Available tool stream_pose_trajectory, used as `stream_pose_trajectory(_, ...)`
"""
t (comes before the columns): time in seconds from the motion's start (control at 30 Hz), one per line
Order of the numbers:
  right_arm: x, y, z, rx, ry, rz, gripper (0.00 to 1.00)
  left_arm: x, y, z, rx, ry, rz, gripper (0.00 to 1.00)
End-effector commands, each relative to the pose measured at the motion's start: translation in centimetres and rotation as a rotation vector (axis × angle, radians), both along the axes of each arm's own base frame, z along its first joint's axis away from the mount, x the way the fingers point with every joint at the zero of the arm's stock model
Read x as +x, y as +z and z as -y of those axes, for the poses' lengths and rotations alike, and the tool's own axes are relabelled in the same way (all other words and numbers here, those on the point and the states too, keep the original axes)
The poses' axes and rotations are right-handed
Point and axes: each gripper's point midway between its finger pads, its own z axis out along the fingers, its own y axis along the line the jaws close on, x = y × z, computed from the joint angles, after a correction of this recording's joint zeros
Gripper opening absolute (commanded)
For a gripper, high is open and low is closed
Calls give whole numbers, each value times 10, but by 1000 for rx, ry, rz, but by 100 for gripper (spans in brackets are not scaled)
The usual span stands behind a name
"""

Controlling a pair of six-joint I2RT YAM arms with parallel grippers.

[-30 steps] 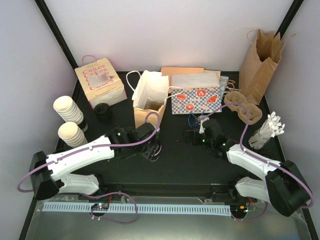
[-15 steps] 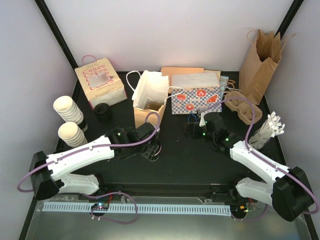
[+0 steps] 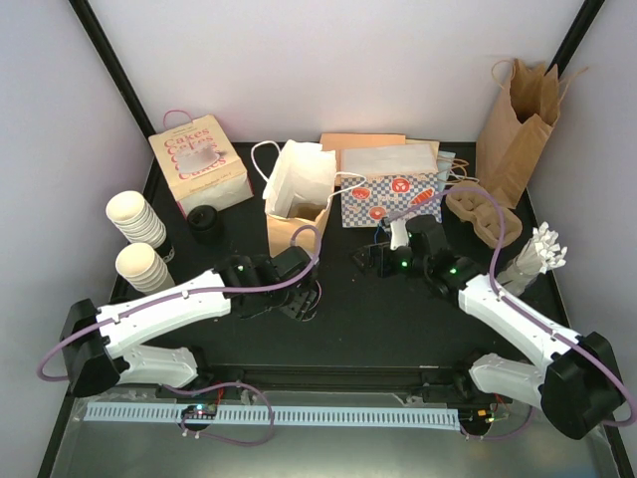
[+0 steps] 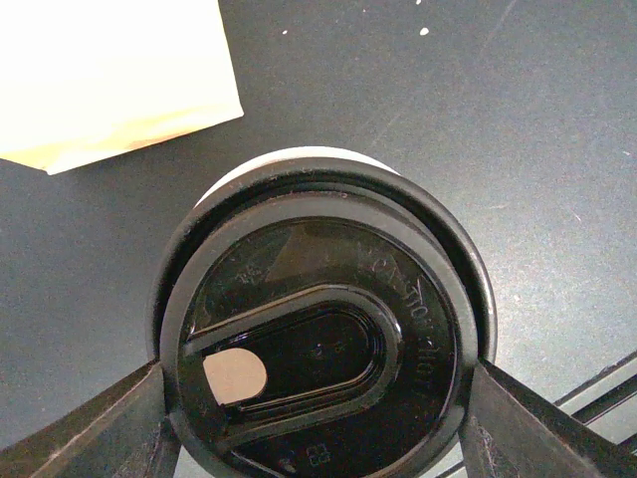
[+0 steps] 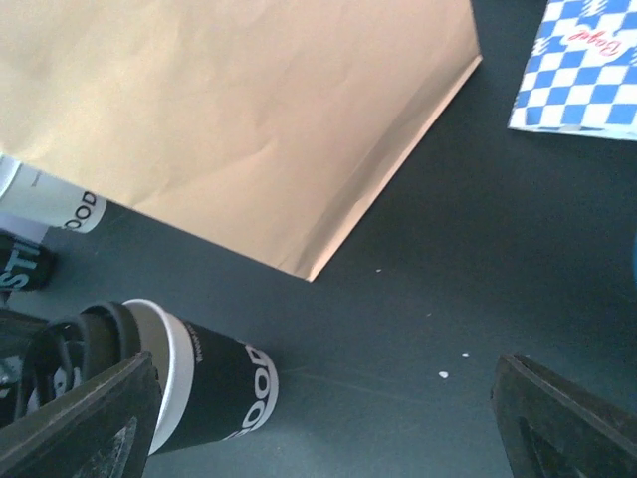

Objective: Pack the takeout coffee

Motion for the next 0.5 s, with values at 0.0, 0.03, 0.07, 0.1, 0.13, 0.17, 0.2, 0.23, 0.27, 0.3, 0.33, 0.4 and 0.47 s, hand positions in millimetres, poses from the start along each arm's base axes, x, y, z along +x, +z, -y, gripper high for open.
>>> stream_pose_trajectory(0.0, -10, -3, -11, 55, 70, -25, 93, 4, 1, 7, -3, -18, 20, 69)
stream_pose_trajectory(0.03, -11, -3, -12, 62, 78, -29, 93, 4, 0, 7, -2, -22, 22, 69)
stream_pose_trajectory(0.07, -12, -5, -13, 66, 86, -38, 93, 4, 0, 7, 4, -22, 24, 69)
stream_pose_trajectory(0.1, -13, -6, -15, 71, 95, -46, 93, 5, 0, 7, 9, -20, 27, 69)
stream_pose_trajectory(0.13, -14, -7, -16, 74, 103, -51, 93, 6, -1, 6, 17, -17, 28, 69)
stream_pose_trajectory(0.17, -15, -7, -18, 78, 109, -54, 93, 7, -2, 7, 18, -17, 29, 69)
stream_pose_trajectory(0.2, -15, -7, -19, 80, 114, -54, 93, 7, -2, 7, 21, -18, 31, 69)
stream_pose_trajectory(0.23, -16, -7, -20, 81, 119, -53, 93, 8, -2, 7, 21, -18, 32, 69)
stream_pose_trajectory(0.27, -16, -7, -20, 83, 120, -53, 93, 8, -3, 8, 22, -20, 33, 69)
stream_pose_trajectory(0.3, -16, -7, -20, 82, 122, -53, 93, 8, -4, 8, 26, -20, 32, 69)
stream_pose_trajectory(0.33, -17, -6, -20, 82, 125, -51, 93, 9, -4, 7, 32, -18, 34, 69)
stream_pose_trajectory(0.4, -18, -6, -21, 86, 132, -50, 93, 10, -5, 6, 37, -14, 39, 69)
stream_pose_trajectory(0.47, -19, -7, -23, 90, 141, -51, 93, 11, -5, 6, 38, -10, 44, 69)
